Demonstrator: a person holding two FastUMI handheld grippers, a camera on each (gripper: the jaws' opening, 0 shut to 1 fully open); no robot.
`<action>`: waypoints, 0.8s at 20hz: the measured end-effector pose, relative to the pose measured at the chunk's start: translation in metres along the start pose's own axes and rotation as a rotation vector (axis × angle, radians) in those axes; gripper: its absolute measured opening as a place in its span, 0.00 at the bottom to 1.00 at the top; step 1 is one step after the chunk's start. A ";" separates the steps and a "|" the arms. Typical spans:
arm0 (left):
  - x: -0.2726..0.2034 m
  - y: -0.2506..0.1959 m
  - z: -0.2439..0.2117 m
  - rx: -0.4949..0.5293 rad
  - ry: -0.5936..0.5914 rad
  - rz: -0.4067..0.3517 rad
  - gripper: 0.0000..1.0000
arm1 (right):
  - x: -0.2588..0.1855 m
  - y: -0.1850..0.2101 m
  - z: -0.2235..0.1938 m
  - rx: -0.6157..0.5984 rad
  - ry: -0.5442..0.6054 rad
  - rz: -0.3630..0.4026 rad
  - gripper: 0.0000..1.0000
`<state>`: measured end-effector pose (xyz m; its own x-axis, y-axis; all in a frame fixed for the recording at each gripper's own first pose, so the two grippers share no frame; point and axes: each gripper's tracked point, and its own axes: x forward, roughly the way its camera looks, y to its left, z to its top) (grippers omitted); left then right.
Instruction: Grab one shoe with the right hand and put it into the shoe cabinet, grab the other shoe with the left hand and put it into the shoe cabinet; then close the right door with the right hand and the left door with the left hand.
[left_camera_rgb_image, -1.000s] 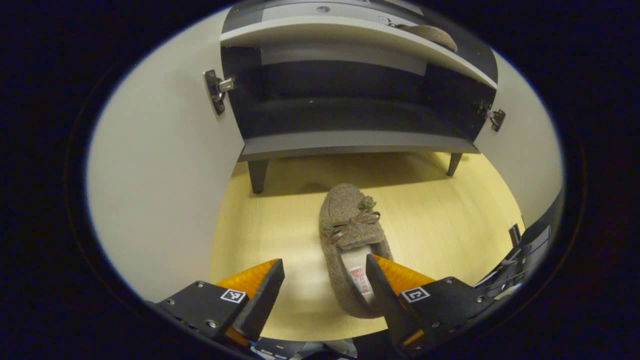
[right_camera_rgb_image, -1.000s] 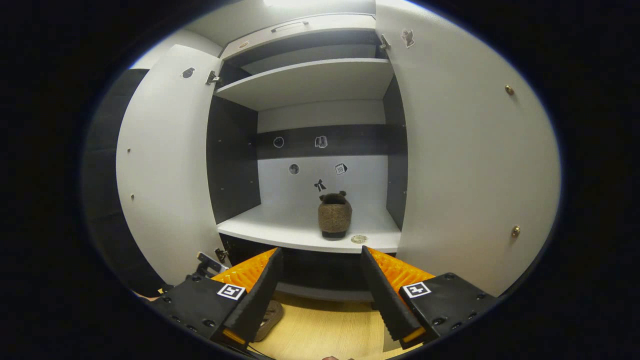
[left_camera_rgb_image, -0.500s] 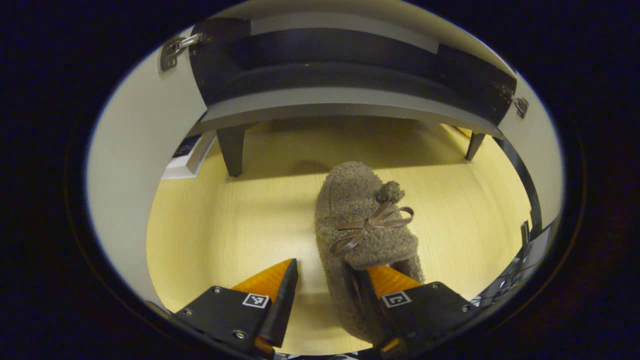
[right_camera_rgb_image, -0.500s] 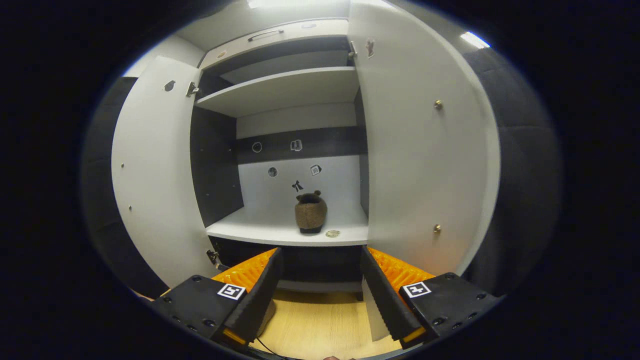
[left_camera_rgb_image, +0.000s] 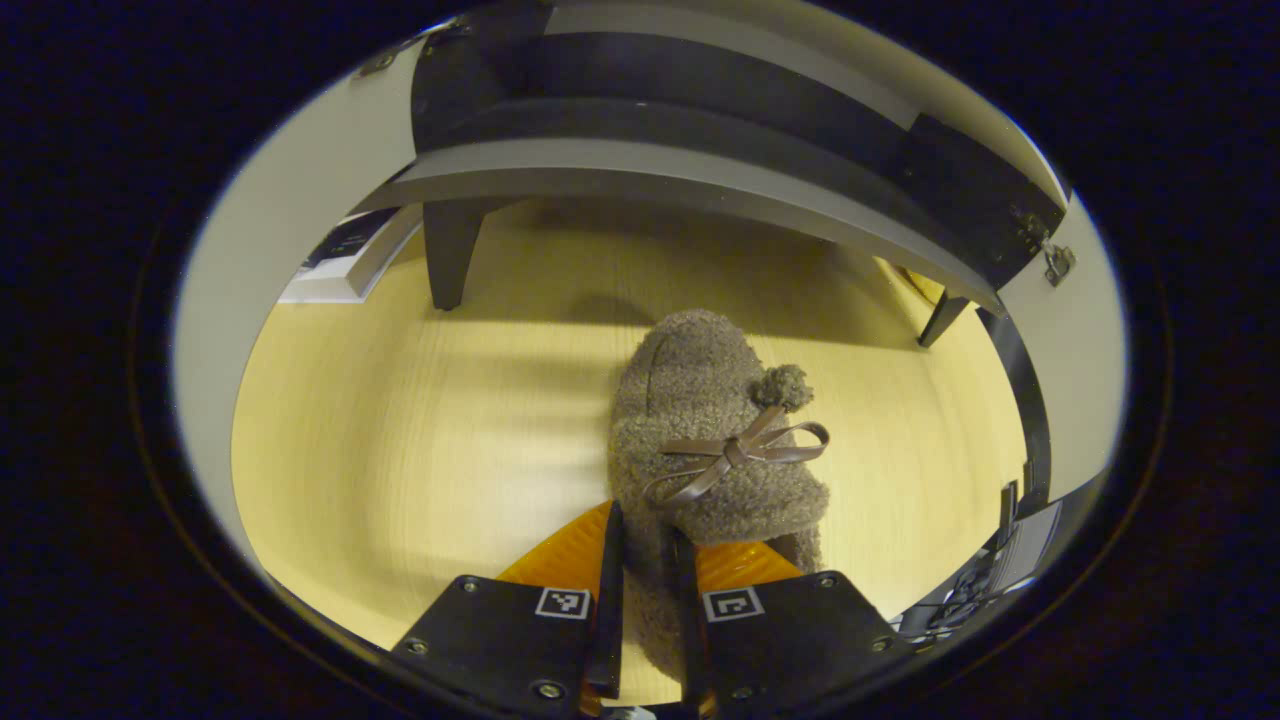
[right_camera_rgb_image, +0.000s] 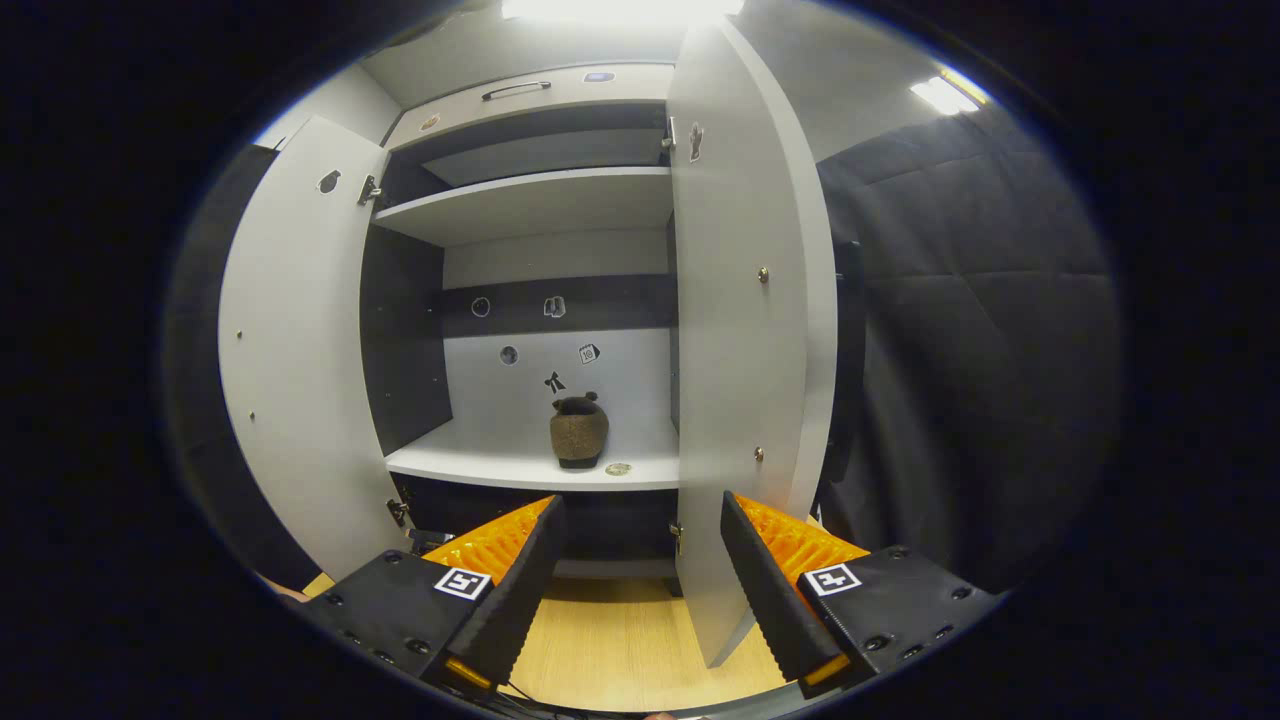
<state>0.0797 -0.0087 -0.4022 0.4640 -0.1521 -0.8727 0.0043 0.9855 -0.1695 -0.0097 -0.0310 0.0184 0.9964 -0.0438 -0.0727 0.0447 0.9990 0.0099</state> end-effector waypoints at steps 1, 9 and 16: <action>0.000 -0.002 0.000 -0.008 0.014 0.003 0.12 | -0.004 0.000 0.002 -0.007 -0.008 -0.006 0.98; 0.000 0.002 0.011 0.039 -0.014 0.043 0.02 | -0.046 -0.022 0.010 0.016 -0.044 -0.106 0.98; 0.002 0.004 0.028 0.150 -0.099 -0.011 0.02 | -0.084 -0.083 0.009 0.033 -0.033 -0.273 0.98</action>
<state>0.1052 -0.0026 -0.3916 0.5478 -0.1618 -0.8208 0.1387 0.9851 -0.1016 -0.0959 -0.1105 0.0329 0.9490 -0.3120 -0.0451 0.3133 0.9492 0.0273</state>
